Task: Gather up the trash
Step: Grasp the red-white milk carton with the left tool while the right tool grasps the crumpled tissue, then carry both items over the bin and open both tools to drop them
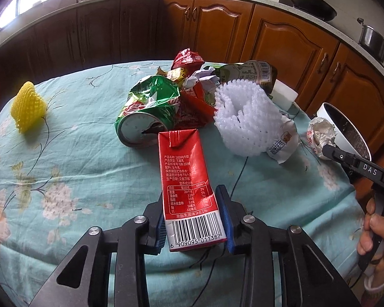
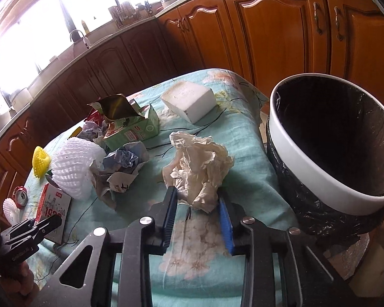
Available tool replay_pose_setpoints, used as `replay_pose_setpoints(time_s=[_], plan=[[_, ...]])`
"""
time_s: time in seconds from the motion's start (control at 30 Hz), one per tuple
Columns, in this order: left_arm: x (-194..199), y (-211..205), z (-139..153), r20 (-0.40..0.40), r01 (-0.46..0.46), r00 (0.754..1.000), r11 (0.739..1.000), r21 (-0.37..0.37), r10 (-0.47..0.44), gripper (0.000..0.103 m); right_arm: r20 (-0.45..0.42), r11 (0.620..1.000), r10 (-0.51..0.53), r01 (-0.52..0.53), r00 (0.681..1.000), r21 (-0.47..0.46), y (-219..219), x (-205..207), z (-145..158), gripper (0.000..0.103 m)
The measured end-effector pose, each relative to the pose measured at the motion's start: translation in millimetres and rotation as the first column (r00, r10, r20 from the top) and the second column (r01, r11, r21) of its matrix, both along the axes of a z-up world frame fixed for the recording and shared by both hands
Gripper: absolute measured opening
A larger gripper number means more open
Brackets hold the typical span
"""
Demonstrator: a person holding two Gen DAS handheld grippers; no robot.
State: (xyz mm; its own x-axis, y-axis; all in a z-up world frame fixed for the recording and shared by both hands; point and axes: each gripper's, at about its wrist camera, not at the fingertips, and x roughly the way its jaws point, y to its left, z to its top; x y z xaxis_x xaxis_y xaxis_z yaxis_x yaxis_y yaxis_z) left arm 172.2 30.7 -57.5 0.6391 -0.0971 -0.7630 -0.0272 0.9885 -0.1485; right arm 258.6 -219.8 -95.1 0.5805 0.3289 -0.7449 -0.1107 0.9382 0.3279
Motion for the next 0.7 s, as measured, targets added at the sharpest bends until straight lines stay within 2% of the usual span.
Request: replay_pose_setpoints(time_s=[0.17,0.37,0.7], plan=[[-12,-11,16,0.038,0.039,0.999,0.999,-0.009,-0.039,0.033,0.029,1.0,0.008,-0.008,1.0,0.004,-2,-13,11,0.028],[-23,-39,38,0.084,0.133,0.988,0.991,-0.013,-0.132,0.033,0.052,1.0,-0.01,0.009,0.999,0.016,-13,-26,25,0.028],[-4,-86,51,0.094,0.277,0.957,0.961,-0.016,-0.274,0.033,0.083,0.994,-0.105,0.103,0.991,0.032,-64,-45,45,0.028]])
